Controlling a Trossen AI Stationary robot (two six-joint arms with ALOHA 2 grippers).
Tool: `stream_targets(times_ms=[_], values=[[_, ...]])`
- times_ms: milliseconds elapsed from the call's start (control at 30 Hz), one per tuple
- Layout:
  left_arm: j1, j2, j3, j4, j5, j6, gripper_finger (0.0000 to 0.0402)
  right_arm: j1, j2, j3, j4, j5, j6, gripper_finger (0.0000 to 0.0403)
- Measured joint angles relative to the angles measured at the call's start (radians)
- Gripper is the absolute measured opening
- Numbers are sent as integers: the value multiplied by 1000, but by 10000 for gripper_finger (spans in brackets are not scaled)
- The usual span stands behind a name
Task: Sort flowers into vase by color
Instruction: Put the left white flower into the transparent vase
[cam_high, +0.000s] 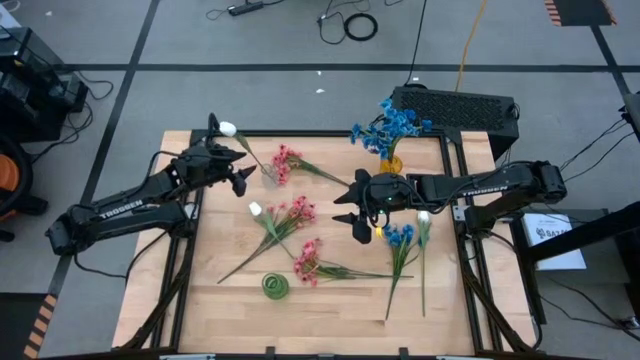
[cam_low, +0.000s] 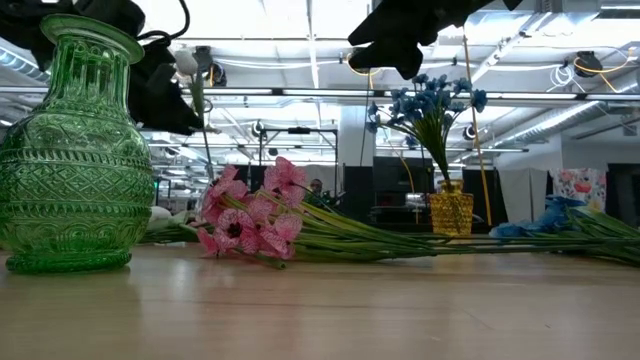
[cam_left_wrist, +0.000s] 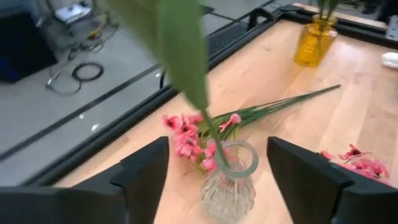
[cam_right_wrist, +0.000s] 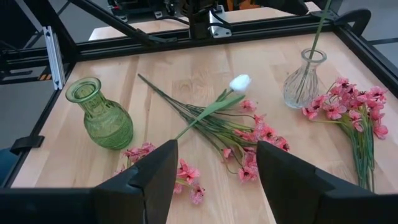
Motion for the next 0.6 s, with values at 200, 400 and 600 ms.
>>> stream_targets(times_ms=[200, 400, 600], values=[[-1, -10, 0, -20, 22, -240, 304, 0, 0, 0, 0, 0, -8, 210], [-21, -23, 0, -123, 23, -304, 305, 4, 0, 0, 0, 0, -2, 210], [-86, -49, 0, -181, 17, -355, 299, 6, 5, 0, 2, 44, 5, 210]])
